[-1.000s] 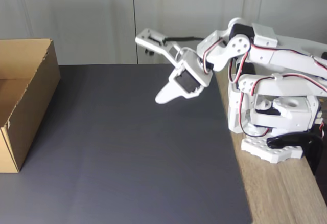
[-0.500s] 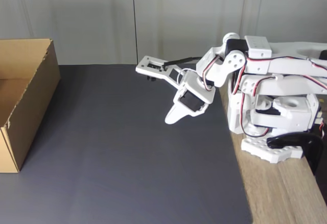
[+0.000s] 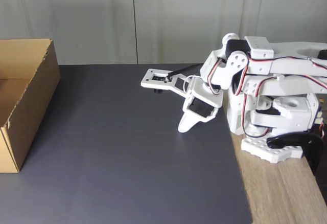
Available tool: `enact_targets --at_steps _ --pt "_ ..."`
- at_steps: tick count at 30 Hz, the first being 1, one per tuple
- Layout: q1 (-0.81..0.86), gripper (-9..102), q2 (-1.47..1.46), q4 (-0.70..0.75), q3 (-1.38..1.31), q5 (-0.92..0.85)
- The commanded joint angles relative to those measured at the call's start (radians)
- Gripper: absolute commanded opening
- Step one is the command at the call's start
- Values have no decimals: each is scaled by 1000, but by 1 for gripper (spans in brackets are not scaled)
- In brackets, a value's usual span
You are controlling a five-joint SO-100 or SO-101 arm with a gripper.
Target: Grasp a ball and put it in the box.
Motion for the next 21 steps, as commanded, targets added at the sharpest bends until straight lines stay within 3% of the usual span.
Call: enact_targets --at_steps 1,5,21 --pt "-23 0 -6 49 -6 3" --pt "-63 0 -6 115 -6 -2" --pt "-71 1 -6 115 -6 5"
